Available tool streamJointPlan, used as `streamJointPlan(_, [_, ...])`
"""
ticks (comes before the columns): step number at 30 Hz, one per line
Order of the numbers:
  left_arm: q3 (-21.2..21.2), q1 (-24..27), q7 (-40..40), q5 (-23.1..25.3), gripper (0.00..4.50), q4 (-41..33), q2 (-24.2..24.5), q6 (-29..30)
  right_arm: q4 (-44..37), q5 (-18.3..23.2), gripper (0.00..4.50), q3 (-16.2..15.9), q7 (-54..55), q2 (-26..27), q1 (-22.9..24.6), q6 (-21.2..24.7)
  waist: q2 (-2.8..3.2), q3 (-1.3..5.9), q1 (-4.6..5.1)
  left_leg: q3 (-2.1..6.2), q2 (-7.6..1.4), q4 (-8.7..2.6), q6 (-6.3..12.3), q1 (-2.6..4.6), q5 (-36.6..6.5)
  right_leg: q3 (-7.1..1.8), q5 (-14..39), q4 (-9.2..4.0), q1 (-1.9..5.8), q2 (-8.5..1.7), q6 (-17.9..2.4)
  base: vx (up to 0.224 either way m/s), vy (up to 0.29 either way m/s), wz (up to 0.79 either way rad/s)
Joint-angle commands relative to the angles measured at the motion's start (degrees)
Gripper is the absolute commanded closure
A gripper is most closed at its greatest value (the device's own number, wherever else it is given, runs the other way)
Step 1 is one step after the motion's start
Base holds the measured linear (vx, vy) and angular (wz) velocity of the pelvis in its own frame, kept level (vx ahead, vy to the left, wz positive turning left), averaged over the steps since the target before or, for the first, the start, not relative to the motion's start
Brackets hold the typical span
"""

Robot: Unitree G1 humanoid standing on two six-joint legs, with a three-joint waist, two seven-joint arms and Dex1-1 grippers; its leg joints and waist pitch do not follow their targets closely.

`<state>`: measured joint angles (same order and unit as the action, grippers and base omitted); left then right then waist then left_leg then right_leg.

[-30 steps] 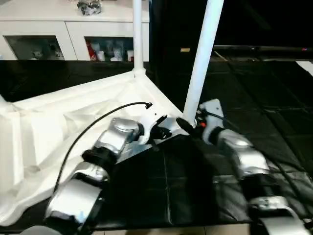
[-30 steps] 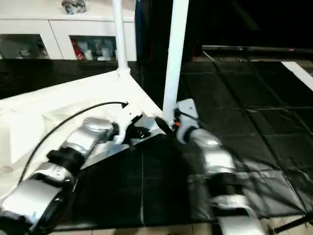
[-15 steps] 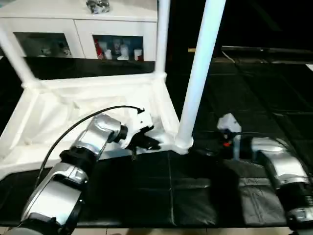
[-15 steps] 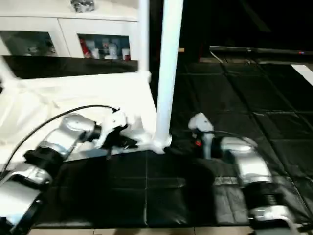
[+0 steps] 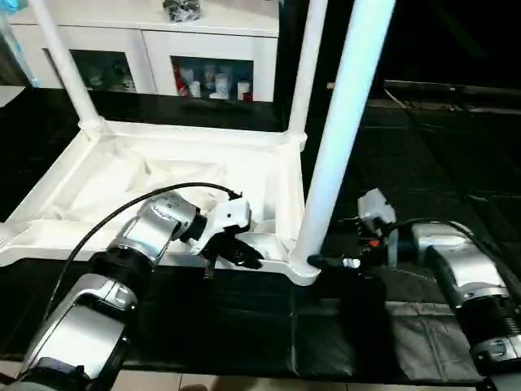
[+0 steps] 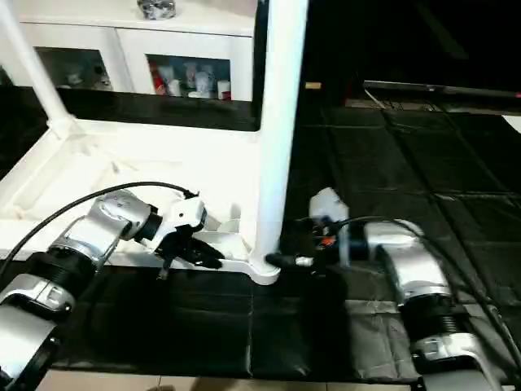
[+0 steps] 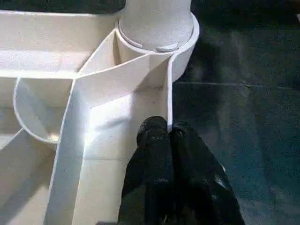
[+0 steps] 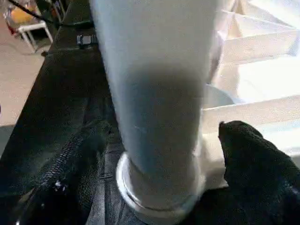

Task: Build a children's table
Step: Rotate leg to tighten, then rotate table base

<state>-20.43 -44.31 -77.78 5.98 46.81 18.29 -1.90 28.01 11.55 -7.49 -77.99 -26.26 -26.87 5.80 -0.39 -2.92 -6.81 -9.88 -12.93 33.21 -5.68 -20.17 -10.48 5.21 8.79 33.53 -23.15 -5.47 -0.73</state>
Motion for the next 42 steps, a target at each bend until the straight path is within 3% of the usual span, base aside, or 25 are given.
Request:
streamJointPlan(1, [-1.0, -1.5, 4.8, 2.7, 4.50, 2.0, -0.2, -1.2, 0.2, -0.7, 0.53, -0.2, -0.7, -1.4, -0.6, -0.6, -0.90, 3.76, 0.28, -0.99, -0.42, -3.51, 3.86, 0.80, -11.9, -2.38, 16.5, -3.65, 2.68, -2.51, -12.3, 0.000, 0.000, 0.00])
streamJointPlan(2, [-1.1, -2.4, 7.1, 3.7, 4.50, 3.5, -0.4, -1.8, 0.2, -1.1, 0.53, -0.3, -1.0, -2.4, -0.3, -0.4, -0.93, 3.71, 0.27, -0.83, -0.35, -3.63, 3.53, 0.49, -11.9, -2.38, 18.1, -3.65, 3.00, -2.65, -11.5, 0.000, 0.000, 0.00])
streamJointPlan(3, [-1.1, -3.2, 8.7, 4.3, 4.50, 4.7, -0.5, -2.2, 0.3, -1.2, 0.53, -0.2, -1.3, -3.3, -0.1, -0.3, -0.79, 3.62, 0.18, -0.83, -0.25, -3.62, 3.43, 0.47, -12.3, -2.39, 19.8, -3.95, 2.90, -2.56, -10.5, 0.000, 0.000, 0.00])
streamJointPlan(5, [-0.9, -3.9, 10.2, 4.6, 4.50, 5.7, -0.6, -2.1, 0.3, -1.2, 0.53, -0.1, -1.5, -4.1, 0.2, -0.1, -1.05, 3.58, 0.32, -0.76, -0.19, -3.63, 3.29, 0.38, -13.0, -2.37, 21.4, -4.05, 2.94, -2.53, -9.7, 0.000, 0.000, 0.00])
streamJointPlan(7, [-0.4, -5.4, 12.7, 4.9, 4.50, 7.6, -0.8, -2.9, 0.0, -0.6, 0.53, 1.1, -2.0, -6.1, 1.0, 0.0, -0.37, 3.63, 0.51, -0.52, -0.20, -3.68, 3.03, 0.22, -13.9, -2.25, 21.5, -4.18, 3.04, -2.44, -9.3, 0.000, 0.000, 0.00])
streamJointPlan(8, [-0.1, -6.0, 13.1, 4.6, 4.50, 8.1, -1.0, -3.3, -0.8, -0.1, 0.53, 1.6, -2.2, -6.6, 1.6, 0.5, -0.72, 3.61, 0.68, -0.47, -0.05, -3.63, 3.08, 0.04, -14.6, -2.12, 22.2, -4.30, 3.18, -2.40, -8.8, 0.000, 0.000, 0.00])
streamJointPlan(11, [1.0, -7.1, 14.6, 4.1, 4.50, 9.7, -1.7, -4.8, -3.2, 0.7, 0.53, 2.1, -1.8, -7.1, 3.2, 1.2, -0.74, 3.74, 1.10, -0.37, 0.18, -3.54, 3.40, -0.28, -13.9, -1.95, 22.3, -4.48, 3.42, -2.35, -8.4, 0.000, 0.000, 0.00])
streamJointPlan(16, [3.1, -8.4, 17.4, 2.5, 4.50, 11.5, -2.9, -6.0, -7.2, 1.5, 0.53, 2.7, 0.6, -6.7, 5.5, 3.2, -0.54, 4.19, 1.43, -0.36, 0.05, -3.19, 4.82, -0.52, -10.5, -1.90, 15.3, -3.70, 3.52, -2.20, -11.2, 0.000, 0.000, 0.00])
streamJointPlan(17, [5.0, -8.3, 15.7, 0.1, 4.07, 9.8, -3.0, -4.2, -10.3, 3.7, 0.48, 3.3, 2.3, -4.7, 6.4, 6.0, -0.34, 4.43, 1.19, -0.39, -0.08, -2.99, 5.50, -0.46, -8.6, -2.07, 10.9, -3.14, 3.65, -2.26, -12.8, 0.000, 0.000, 0.00])
streamJointPlan(21, [6.3, -7.8, 13.9, -1.9, 3.89, 7.7, -2.7, -1.9, -12.5, 5.3, 0.48, 3.2, 4.6, -2.1, 6.6, 7.4, -0.21, 4.88, 1.09, -0.39, -0.27, -2.54, 6.83, -0.74, -4.6, -2.05, 0.7, -1.69, 3.56, -2.17, -16.6, 0.000, 0.000, 0.00])
streamJointPlan(23, [6.3, -6.4, 11.7, -2.6, 3.73, 4.5, -1.2, 0.1, -13.6, 5.7, 0.48, 2.4, 6.8, 0.7, 6.2, 7.3, -0.04, 4.65, 1.01, -0.51, -0.29, -2.55, 6.96, -0.77, -5.3, -2.03, 0.8, -1.65, 3.21, -2.19, -17.0, 0.000, 0.000, 0.00])
streamJointPlan(25, [5.9, -4.9, 9.9, -2.8, 3.53, 1.6, 0.4, 1.9, -14.0, 5.8, 0.48, 1.8, 8.3, 2.7, 5.6, 7.8, 0.11, 4.22, 1.28, -0.54, -0.45, -3.01, 5.08, -0.44, -9.7, -2.03, 7.5, -2.38, 3.07, -2.37, -15.6, 0.000, 0.000, 0.00])
streamJointPlan(27, [5.2, -2.5, 7.5, -2.4, 3.34, -2.7, 3.5, 3.7, -14.7, 5.7, 0.48, 1.0, 9.7, 5.1, 5.1, 8.4, -0.39, 3.91, 1.38, -0.45, -0.51, -3.49, 3.55, -0.38, -11.4, -2.13, 12.9, -2.76, 3.01, -2.48, -13.8, 0.000, 0.000, 0.00])
streamJointPlan(29, [4.8, -0.3, 5.7, -1.6, 3.14, -6.4, 6.5, 4.7, -14.9, 5.7, 0.48, 0.8, 11.2, 6.9, 4.5, 8.5, -0.09, 3.70, 1.88, -0.28, -0.49, -3.85, 2.02, -0.42, -13.0, -2.27, 17.4, -3.14, 2.76, -2.51, -11.4, 0.000, 0.000, 0.00])
streamJointPlan(31, [5.2, 3.2, 3.6, -1.6, 3.08, -12.5, 10.7, 7.2, -15.2, 6.0, 0.48, 0.7, 13.7, 9.4, 3.7, 9.5, 0.19, 3.87, 1.77, -0.31, -0.63, -3.81, 1.40, 0.16, -13.2, -2.47, 17.2, -3.15, 2.41, -2.67, -11.3, 0.000, 0.000, 0.00])
streamJointPlan(33, [6.1, 6.2, 2.2, -2.3, 3.00, -18.0, 14.1, 9.7, -15.6, 6.4, 0.48, 0.6, 15.9, 11.5, 3.3, 10.2, 0.04, 3.59, 1.95, -0.34, -0.75, -4.19, 0.46, 0.29, -14.3, -2.55, 17.7, -3.13, 2.03, -2.49, -11.0, 0.000, 0.000, 0.00])
streamJointPlan(36, [7.5, 9.5, 1.2, -3.3, 2.73, -24.1, 17.4, 12.9, -15.0, 6.2, 0.48, 0.8, 19.2, 14.2, 2.6, 10.4, 0.53, 3.59, 1.95, -0.30, -0.78, -4.30, -0.64, 0.48, -14.2, -2.70, 16.4, -2.75, 1.88, -2.47, -11.4, 0.000, 0.000, 0.00])
streamJointPlan(37, [8.6, 13.0, 0.6, -3.7, 2.64, -29.9, 20.7, 15.3, -13.3, 5.8, 0.48, 1.8, 24.7, 18.1, 1.3, 10.4, 0.57, 3.54, 1.93, -0.31, -0.72, -4.37, -0.68, 0.42, -14.2, -2.74, 16.0, -2.77, 1.85, -2.41, -11.4, 0.000, 0.000, 0.00])
streamJointPlan(38, [8.8, 13.8, 0.6, -3.5, 2.64, -31.2, 21.5, 15.6, -12.8, 5.7, 0.48, 2.2, 26.6, 19.3, 0.9, 10.7, 0.48, 3.54, 2.37, -0.09, -0.70, -4.76, -1.32, -0.15, -13.5, -2.73, 15.1, -2.35, 2.30, -2.39, -11.4, 0.000, 0.000, 0.00])
streamJointPlan(39, [8.9, 14.2, 0.6, -3.3, 2.59, -31.8, 21.8, 15.7, -12.5, 5.6, 0.48, 2.4, 27.6, 19.8, 0.7, 10.9, 0.57, 3.48, 2.47, -0.18, -0.54, -4.68, -1.47, -0.11, -13.5, -2.68, 15.4, -2.36, 2.15, -2.21, -11.1, 0.000, 0.000, 0.00])
streamJointPlan(41, [8.9, 15.5, 2.0, -1.6, 2.31, -32.8, 22.4, 15.0, -11.4, 5.1, 0.48, 2.4, 29.7, 21.7, 0.2, 9.6, 0.79, 3.44, 2.35, -0.45, -0.49, -4.47, -1.94, 0.73, -15.1, -2.90, 15.3, -2.65, 1.47, -2.10, -11.3, 0.000, 0.000, 0.00])
streamJointPlan(42, [8.9, 15.6, 3.4, -0.4, 2.23, -32.3, 22.2, 13.8, -10.8, 4.8, 0.48, 2.6, 31.2, 22.5, -0.1, 9.7, 0.79, 3.48, 2.28, -0.40, -0.37, -4.49, -2.09, 0.57, -15.4, -2.93, 15.5, -2.59, 1.73, -2.09, -11.0, 0.000, 0.000, 0.00])
